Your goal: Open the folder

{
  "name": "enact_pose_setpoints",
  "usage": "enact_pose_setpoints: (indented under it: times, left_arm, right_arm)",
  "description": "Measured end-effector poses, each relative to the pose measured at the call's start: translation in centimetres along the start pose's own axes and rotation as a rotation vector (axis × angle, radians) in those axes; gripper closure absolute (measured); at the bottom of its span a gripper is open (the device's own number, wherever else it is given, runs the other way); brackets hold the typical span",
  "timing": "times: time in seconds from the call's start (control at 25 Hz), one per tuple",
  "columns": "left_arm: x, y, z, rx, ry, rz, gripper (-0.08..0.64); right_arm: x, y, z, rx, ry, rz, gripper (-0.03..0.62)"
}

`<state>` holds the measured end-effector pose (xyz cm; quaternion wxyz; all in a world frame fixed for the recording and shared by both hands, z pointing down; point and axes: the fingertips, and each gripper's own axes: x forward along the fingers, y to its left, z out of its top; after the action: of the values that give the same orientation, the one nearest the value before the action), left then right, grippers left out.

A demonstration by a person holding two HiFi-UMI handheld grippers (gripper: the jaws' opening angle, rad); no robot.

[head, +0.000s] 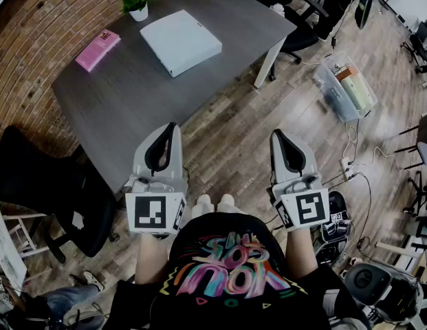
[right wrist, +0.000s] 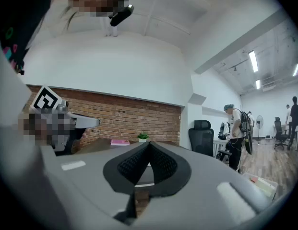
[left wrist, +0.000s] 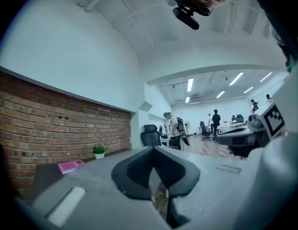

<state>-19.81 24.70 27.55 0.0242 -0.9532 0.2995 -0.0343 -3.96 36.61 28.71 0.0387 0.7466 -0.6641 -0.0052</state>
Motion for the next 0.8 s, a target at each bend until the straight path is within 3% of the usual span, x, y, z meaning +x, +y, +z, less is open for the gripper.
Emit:
enact_pose_setpoints:
  times: [0.32,0.8]
  left_arm:
    - [0.2,-1.2,0.5,0.014,-0.005,0.009,0.560]
    - [0.3,-2.4,0.6,0.034,-0.006,0.071,0.560]
  right_arm:
    - [-0.7,-1.2,0.3,0.019,-0.029,-0.002,0.594]
    - [-1.4,-1.8,-0.4,0.043,-0.055,0.068,0.592]
